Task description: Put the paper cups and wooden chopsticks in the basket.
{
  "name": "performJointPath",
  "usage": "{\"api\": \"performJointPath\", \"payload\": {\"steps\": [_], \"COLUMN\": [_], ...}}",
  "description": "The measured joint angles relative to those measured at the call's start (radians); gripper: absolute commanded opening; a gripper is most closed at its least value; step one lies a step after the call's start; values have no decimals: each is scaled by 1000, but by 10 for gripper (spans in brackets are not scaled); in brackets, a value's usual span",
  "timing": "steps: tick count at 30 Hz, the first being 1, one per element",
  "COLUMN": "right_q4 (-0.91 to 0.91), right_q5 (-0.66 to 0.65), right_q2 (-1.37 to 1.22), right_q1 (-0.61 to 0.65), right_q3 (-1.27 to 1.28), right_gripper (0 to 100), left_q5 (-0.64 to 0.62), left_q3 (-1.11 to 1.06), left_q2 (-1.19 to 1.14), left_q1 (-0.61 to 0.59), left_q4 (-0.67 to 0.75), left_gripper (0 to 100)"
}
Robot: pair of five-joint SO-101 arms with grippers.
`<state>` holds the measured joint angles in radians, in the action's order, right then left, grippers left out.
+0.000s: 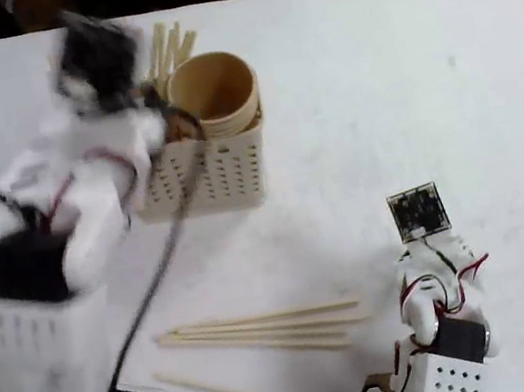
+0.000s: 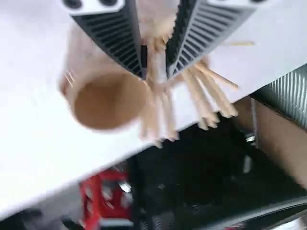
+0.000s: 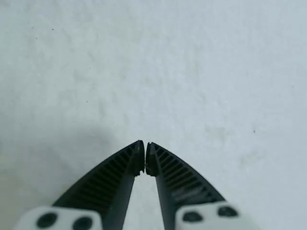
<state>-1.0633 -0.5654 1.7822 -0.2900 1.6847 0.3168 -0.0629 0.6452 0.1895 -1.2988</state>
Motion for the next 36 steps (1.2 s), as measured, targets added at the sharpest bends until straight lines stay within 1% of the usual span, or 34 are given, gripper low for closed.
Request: {"api": "performJointPath", "payload": {"steps": [2,6,8,10,12,14,17,19,23,27,32,36], "right_q4": [0,0,0,0,0,0,0,0,0,0,0,0], "right_q5": [0,0,0,0,0,0,0,0,0,0,0,0], "right_q2": [0,0,0,0,0,0,0,0,0,0,0,0], "right_q1": [0,0,0,0,0,0,0,0,0,0,0,0], "right_q3": [0,0,0,0,0,0,0,0,0,0,0,0], "right_gripper": [25,25,25,25,25,25,25,25,25,25,25,25], "left_q5": [64,124,189,253,293,334,393,408,419,419,419,419], "left_q3": [2,-29,-97,-195,-322,-465,-660,-710,-700,-617,-509,-476], "left_q2": [44,72,72,72,60,31,-60,-143,-348,-551,-750,-778], "left_q1": [46,127,164,199,230,264,305,319,358,416,422,422], "left_q4": [-144,-371,-422,-423,-384,-302,-135,-18,155,259,285,269], "left_gripper": [90,90,90,91,91,92,126,141,142,142,142,122]}}
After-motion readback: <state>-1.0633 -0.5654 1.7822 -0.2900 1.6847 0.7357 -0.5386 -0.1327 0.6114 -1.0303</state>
